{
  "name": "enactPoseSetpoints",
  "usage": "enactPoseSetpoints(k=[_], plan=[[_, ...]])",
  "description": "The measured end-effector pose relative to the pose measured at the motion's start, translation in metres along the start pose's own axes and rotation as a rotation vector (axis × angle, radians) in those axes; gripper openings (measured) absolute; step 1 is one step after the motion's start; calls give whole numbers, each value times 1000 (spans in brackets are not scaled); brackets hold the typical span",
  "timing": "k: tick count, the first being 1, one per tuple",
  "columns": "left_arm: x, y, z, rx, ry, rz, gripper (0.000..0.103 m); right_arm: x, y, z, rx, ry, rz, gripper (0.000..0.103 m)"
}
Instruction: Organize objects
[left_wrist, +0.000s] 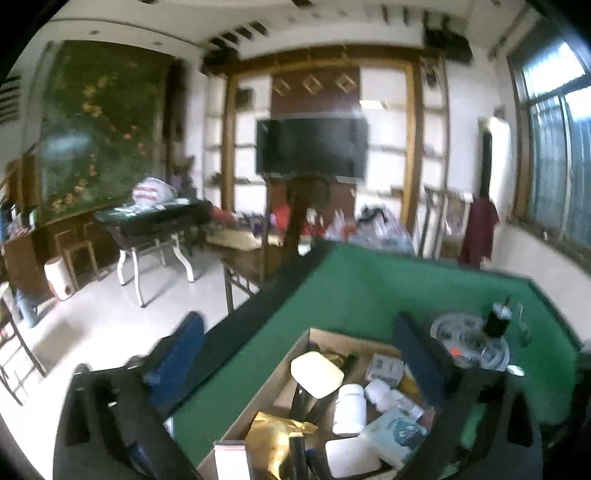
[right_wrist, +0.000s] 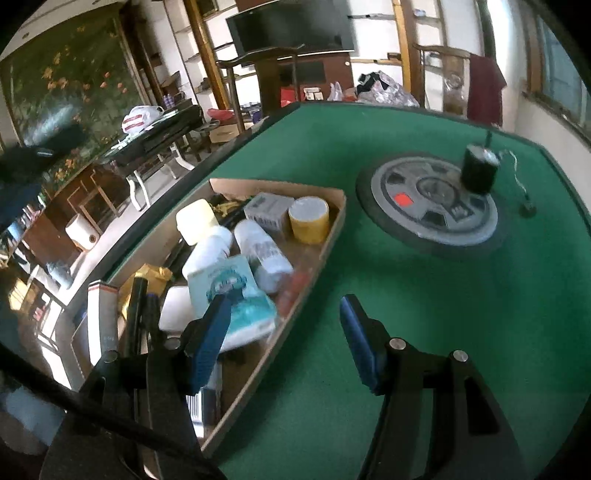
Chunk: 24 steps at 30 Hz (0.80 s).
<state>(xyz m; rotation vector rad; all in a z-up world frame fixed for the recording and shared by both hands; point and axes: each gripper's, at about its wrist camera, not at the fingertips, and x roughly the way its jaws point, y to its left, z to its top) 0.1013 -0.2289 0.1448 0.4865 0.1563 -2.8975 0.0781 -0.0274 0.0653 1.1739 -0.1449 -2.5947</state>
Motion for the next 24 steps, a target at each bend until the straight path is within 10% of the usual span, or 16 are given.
enactPoseSetpoints(k=[5,10,24], plan=[[-13,6,-13,-64,80,165,102,-6,-3,-16,53,6,36,60],[-7,18,-32,-99,234,57,102,-18,6,-27,25,-21,22,60],[-34,35,-43,-101,172,122,102,-26,39,-50,-65,-30,-39,64]])
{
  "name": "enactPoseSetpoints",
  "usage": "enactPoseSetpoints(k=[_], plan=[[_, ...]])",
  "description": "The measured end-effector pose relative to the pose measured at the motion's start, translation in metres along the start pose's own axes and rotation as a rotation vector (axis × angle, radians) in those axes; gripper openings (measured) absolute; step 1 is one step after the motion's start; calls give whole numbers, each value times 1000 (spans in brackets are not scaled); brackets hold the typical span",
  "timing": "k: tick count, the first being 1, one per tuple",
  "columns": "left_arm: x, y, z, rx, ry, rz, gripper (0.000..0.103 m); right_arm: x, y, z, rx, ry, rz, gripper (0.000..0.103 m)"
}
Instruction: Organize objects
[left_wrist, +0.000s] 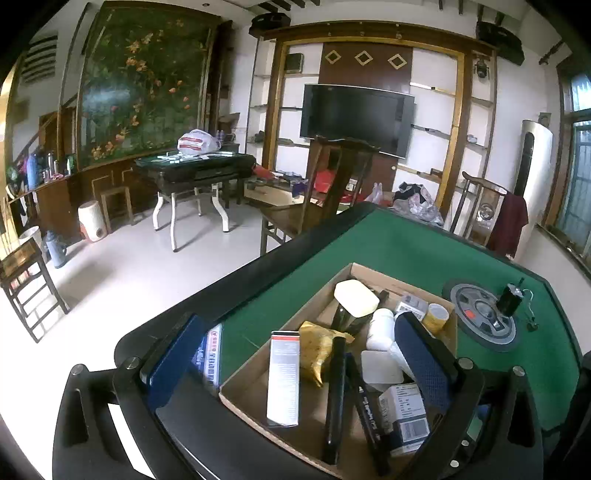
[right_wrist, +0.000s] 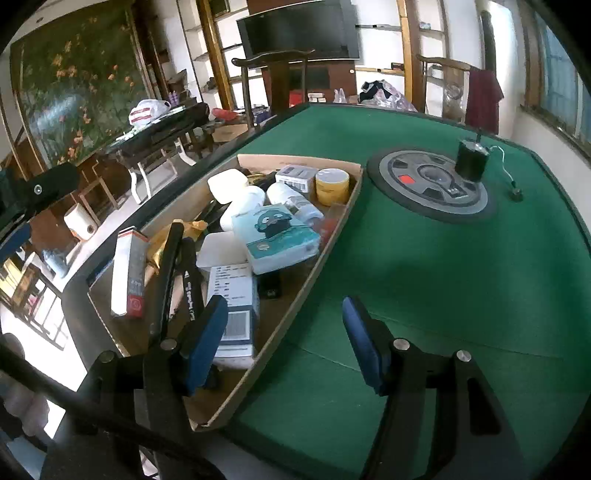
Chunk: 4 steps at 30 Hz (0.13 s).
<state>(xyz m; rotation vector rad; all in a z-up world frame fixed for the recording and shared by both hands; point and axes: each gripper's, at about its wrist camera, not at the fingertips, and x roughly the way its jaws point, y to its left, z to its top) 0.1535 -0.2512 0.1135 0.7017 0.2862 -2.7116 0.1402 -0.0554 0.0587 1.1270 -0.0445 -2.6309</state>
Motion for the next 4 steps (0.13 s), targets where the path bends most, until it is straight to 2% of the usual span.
enactPoseSetpoints(k=[4], plan=[[3,5,-3,-11,12,-1,102,0,8,-1,-26,-2,-15,64]])
